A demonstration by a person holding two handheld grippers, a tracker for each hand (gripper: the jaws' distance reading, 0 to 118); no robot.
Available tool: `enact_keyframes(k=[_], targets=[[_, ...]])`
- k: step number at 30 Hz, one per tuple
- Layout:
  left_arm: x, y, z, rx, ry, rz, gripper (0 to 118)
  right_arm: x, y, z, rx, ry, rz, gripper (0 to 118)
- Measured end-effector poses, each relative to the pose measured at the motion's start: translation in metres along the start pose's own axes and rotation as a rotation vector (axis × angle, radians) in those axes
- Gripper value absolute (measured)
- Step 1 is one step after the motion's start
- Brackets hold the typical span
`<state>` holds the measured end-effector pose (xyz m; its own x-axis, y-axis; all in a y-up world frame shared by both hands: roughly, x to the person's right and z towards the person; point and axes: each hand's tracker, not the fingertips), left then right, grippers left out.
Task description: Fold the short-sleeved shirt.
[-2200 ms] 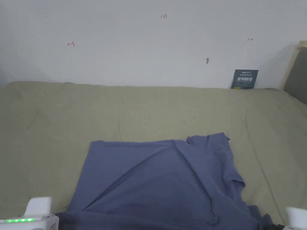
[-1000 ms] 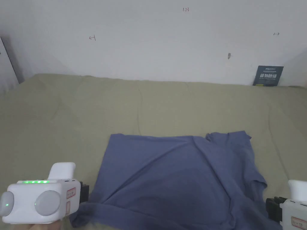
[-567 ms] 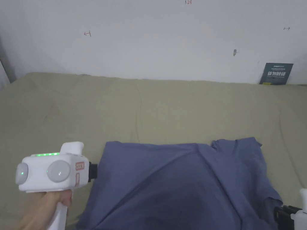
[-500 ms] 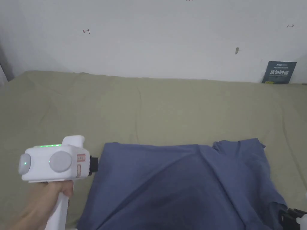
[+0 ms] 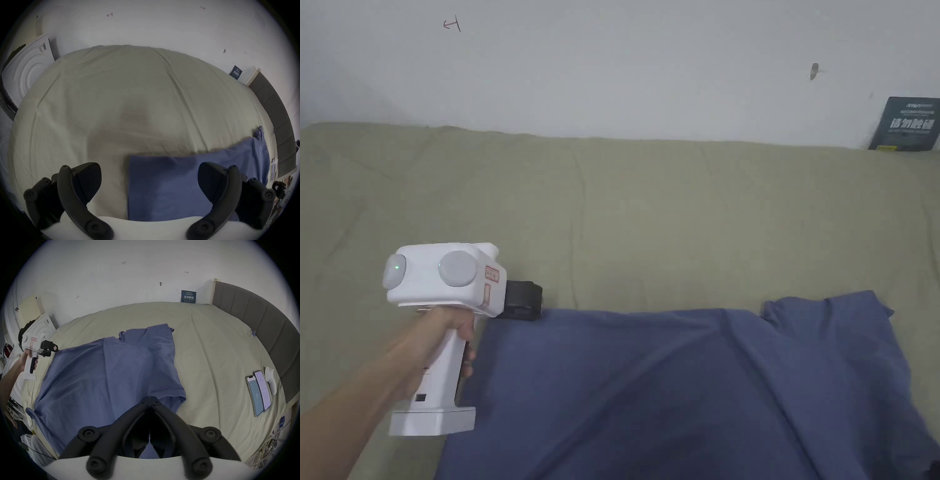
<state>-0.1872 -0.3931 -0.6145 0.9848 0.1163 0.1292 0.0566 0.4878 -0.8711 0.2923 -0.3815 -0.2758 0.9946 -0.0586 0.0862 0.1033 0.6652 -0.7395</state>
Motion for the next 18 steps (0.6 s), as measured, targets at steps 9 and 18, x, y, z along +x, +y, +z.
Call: enact_keyframes(k=[9, 18], targets=[[0.024, -0.03, -0.013, -0.111, 0.079, -0.094, 107, 0.008, -0.011, -0.003, -0.019, -0.015, 0.005, 1], [0.031, -0.036, 0.009, -0.054, 0.089, -0.133, 2, 0.011, 0.005, 0.0, 0.0, -0.029, -0.002, 1]])
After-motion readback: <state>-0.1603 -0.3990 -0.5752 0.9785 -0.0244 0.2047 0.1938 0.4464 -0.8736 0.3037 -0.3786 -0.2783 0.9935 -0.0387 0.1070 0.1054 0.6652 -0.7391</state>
